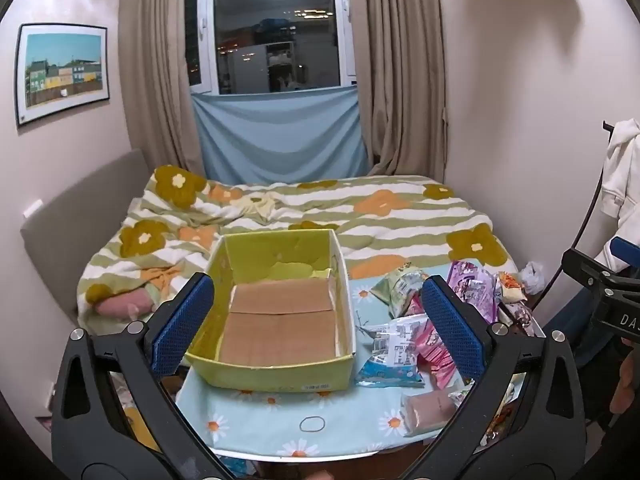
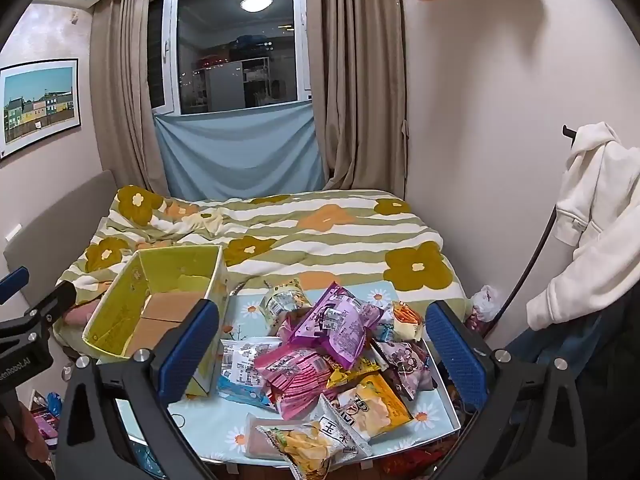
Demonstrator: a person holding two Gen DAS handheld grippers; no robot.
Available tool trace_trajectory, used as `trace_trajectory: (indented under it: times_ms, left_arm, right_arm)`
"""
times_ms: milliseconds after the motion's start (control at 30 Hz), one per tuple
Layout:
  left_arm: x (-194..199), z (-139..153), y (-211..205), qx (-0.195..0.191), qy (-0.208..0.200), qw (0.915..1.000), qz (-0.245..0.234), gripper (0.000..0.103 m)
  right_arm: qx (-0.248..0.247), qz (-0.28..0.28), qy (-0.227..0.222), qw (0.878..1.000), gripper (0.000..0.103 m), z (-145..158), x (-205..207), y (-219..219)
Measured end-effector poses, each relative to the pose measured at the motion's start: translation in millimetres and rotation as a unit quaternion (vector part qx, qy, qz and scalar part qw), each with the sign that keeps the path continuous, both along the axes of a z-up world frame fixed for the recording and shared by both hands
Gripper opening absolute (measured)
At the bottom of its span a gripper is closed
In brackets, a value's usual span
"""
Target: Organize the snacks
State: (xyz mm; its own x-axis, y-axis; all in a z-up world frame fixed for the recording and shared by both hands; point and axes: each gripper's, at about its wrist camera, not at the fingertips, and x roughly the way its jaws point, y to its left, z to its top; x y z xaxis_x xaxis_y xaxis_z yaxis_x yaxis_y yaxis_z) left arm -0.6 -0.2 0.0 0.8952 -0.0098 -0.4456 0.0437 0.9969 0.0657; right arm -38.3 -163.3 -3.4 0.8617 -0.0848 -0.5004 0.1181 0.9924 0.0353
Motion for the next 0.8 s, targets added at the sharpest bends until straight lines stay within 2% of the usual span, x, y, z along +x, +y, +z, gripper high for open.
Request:
trace_trajectory:
  times_ms: [800]
  left_arm:
    - [14.4,-10.4,3.9,-0.006,0.033,0.9994,0.009,0.103]
  right_arm:
    - [-0.003,0.006,0.032,0.999,0.103,-15.0,10.9,6.8]
